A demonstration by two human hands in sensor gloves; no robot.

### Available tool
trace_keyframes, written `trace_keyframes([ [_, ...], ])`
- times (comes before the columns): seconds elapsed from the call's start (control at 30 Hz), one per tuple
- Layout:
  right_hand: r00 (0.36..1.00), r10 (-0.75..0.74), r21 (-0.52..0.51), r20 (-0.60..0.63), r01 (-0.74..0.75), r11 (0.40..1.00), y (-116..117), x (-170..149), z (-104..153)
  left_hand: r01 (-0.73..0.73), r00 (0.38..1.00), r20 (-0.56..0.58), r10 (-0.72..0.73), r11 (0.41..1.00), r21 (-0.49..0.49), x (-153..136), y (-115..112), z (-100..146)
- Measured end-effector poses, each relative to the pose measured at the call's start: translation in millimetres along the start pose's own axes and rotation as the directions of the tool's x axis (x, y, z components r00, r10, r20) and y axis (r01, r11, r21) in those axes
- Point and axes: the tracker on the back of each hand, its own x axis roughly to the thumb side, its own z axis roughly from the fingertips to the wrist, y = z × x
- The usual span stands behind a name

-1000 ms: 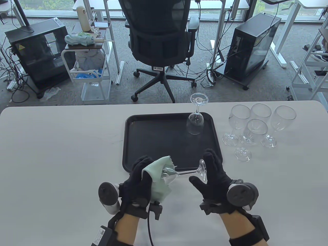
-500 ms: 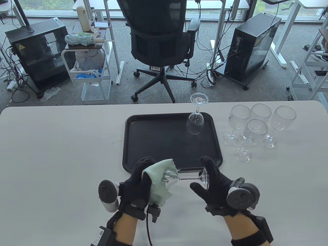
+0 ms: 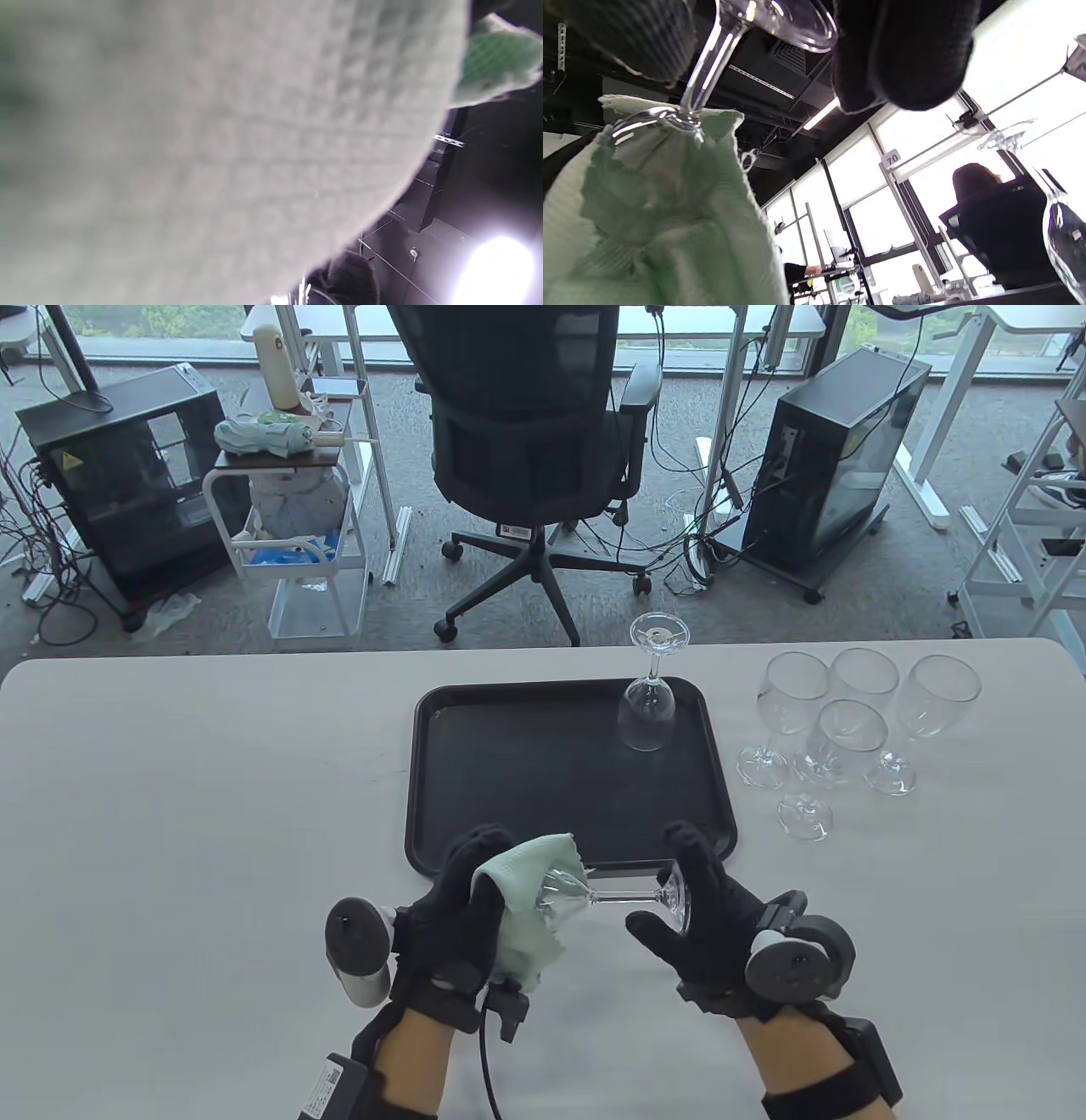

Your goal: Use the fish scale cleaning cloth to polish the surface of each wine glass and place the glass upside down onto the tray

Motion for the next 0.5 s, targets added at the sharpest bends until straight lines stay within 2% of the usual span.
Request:
trace_keyframes([
  [0.07, 0.976, -0.175, -0.034, -0.128, 0.172, 0.984, 5, -6, 3, 0.016, 1.000, 0.013, -0.017, 1.000, 0.013, -1, -3, 1],
  [0.1, 0.887, -0.363, -0.040, -0.284, 0.367, 0.929, 11, -11, 6, 0.037, 0.999, 0.023, -0.038, 0.999, 0.017, -2, -4, 3],
  [0.2, 0.706, -0.494, -0.054, -0.507, 0.546, 0.836, 20, -22, 10, 0.087, 0.994, 0.068, -0.088, 0.996, 0.018, -2, -6, 3],
  [0.27, 0.731, -0.486, -0.021, -0.480, 0.544, 0.839, 20, -23, 9, 0.114, 0.991, 0.069, -0.116, 0.993, 0.031, -2, -5, 3],
  [0.3, 0.797, -0.422, 0.021, -0.432, 0.476, 0.879, 18, -23, 8, 0.105, 0.993, 0.058, -0.106, 0.994, 0.020, -2, -4, 1],
  [0.33, 0.862, -0.358, 0.045, -0.360, 0.400, 0.916, 16, -20, 6, 0.107, 0.993, 0.045, -0.108, 0.994, 0.021, -3, -3, 1],
  [0.4, 0.949, -0.251, 0.060, -0.189, 0.266, 0.962, 13, -15, 5, 0.054, 0.998, 0.010, -0.054, 0.998, 0.031, -5, -1, 1],
  [0.43, 0.985, -0.155, 0.031, -0.073, 0.157, 0.987, 9, -11, 3, 0.016, 1.000, -0.021, -0.016, 1.000, 0.013, -6, -1, 1],
  [0.5, 0.993, -0.111, 0.010, -0.027, 0.111, 0.994, 6, -7, 2, -0.024, 0.999, -0.035, 0.024, 1.000, 0.001, -6, -1, 2],
])
